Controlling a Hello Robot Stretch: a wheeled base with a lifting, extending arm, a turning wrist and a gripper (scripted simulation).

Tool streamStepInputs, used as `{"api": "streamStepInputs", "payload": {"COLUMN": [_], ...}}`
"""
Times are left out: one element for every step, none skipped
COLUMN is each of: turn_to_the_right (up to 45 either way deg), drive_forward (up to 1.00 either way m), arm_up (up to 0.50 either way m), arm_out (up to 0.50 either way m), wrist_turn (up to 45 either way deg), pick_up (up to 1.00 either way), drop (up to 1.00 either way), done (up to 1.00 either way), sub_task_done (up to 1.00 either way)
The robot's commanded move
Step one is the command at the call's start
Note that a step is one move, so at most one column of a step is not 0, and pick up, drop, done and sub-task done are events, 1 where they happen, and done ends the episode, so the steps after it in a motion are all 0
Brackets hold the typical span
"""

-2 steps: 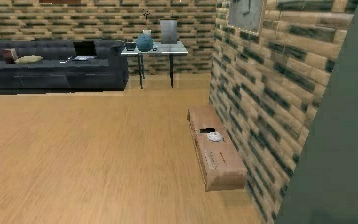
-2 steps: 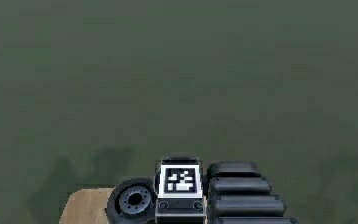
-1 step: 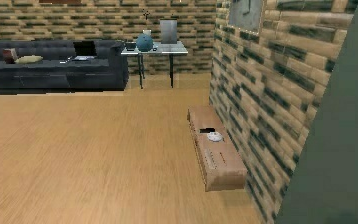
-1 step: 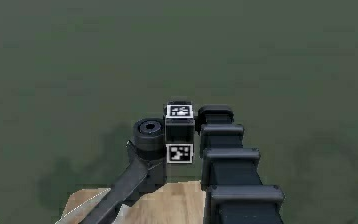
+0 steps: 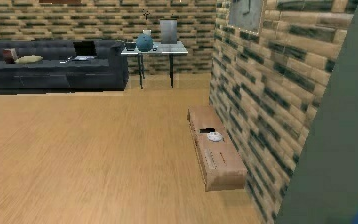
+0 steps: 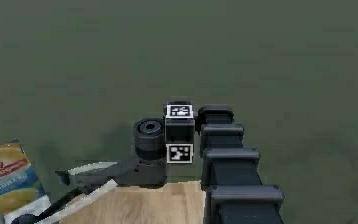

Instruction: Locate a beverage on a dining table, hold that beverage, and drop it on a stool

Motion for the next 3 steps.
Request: {"api": "streamStepInputs", "payload": {"turn_to_the_right": [0.0,0.0,0.0], "drive_forward": [0.00,0.00,0.00], "arm_up": [0.00,0.00,-0.04], "arm_out": [0.00,0.00,0.00], "wrist_turn": [45.0,18.0,0.0], "pick_up": [0.00,0.00,0.00], "drop": [0.00,0.00,0.00], "done": [0.00,0.00,0.00], "sub_task_done": [0.00,0.00,0.00]}}
